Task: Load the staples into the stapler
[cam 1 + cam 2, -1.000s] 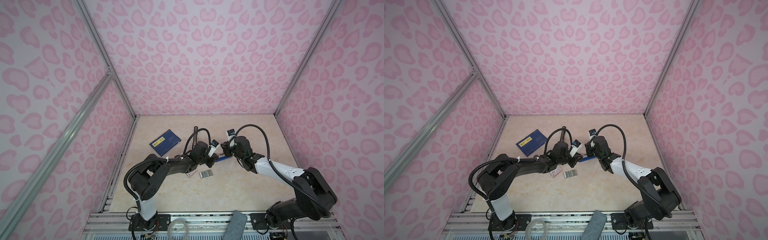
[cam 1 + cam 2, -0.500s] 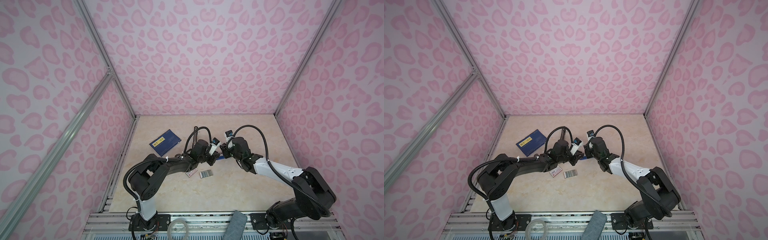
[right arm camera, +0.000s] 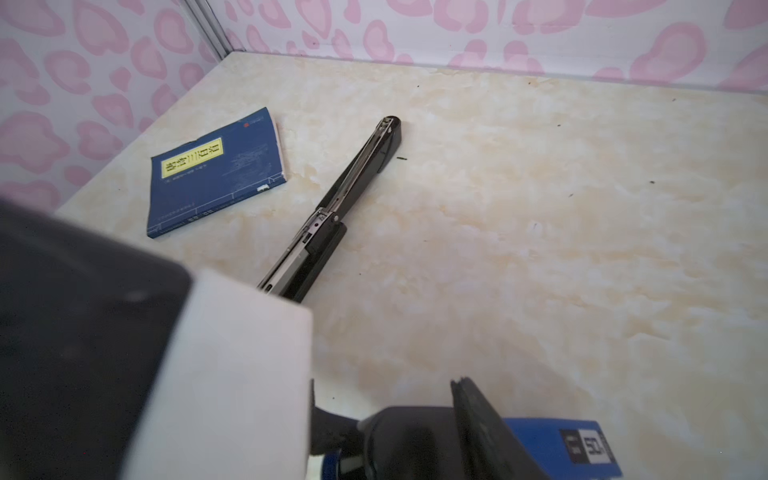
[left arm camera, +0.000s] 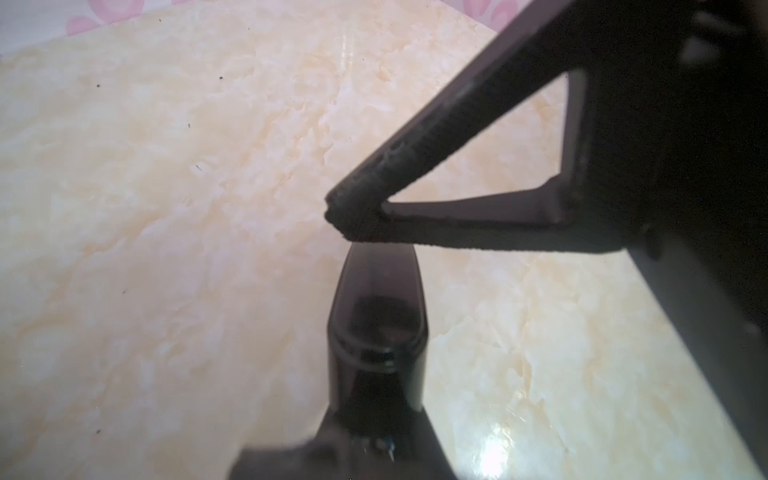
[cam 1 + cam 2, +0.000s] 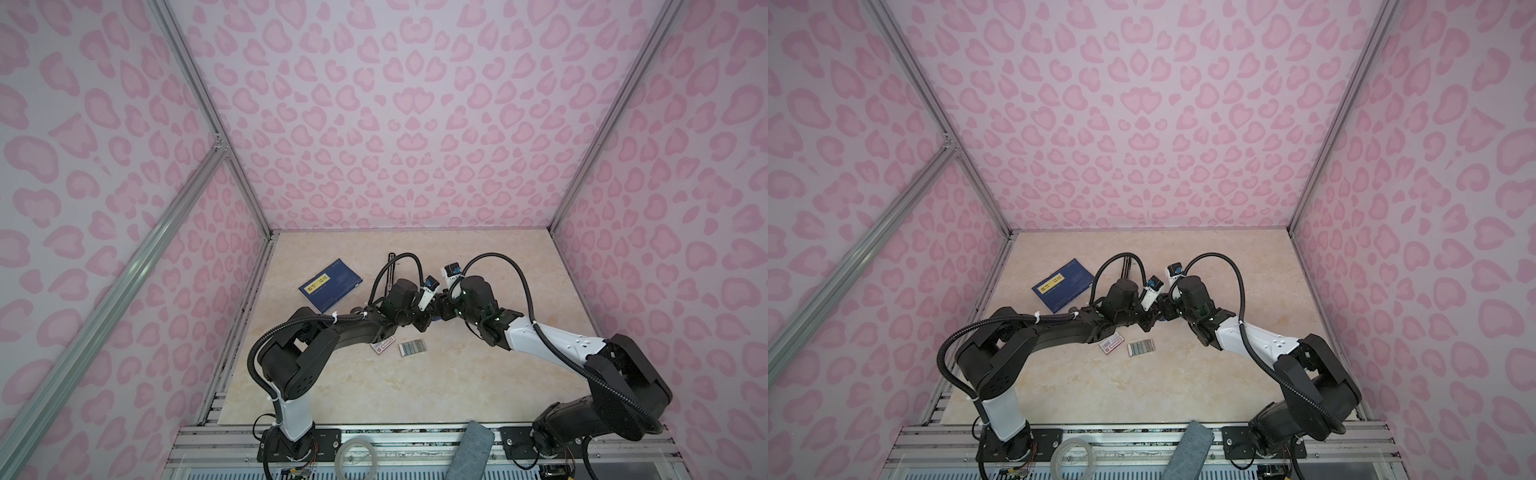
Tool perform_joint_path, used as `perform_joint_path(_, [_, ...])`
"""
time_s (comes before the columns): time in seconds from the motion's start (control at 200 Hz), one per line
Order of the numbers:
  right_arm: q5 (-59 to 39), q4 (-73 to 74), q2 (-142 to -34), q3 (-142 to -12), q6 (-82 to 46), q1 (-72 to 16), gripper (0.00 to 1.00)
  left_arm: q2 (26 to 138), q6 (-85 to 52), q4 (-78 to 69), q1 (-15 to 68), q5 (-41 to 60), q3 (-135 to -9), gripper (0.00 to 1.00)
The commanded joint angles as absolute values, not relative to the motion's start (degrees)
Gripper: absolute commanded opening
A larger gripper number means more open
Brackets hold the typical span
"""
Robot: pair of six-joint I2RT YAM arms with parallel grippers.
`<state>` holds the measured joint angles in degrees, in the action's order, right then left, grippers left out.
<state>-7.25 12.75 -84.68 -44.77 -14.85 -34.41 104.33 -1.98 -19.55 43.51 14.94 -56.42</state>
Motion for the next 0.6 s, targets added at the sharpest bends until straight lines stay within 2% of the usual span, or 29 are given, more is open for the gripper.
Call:
perform_joint_path(0.0, [-15.21,12.11,-84.47,-44.31,-17.40,-34.98,0.58,104.14,-2.46,-26.36,43.68,15.73,-56.53,0.12])
perform_joint_path(0.23, [-13.63,9.90,-82.73,-43.01,-16.70,-34.40,0.58,104.14,-2.72,-27.32,43.68,13.82,-54.98,0.12])
perform_joint_path(0.595, [-9.95,9.40,-72.98,-31.70,-19.01,-28.01,0.57,107.76,-2.81,-30.03,44.96,8.65,-54.14,0.13])
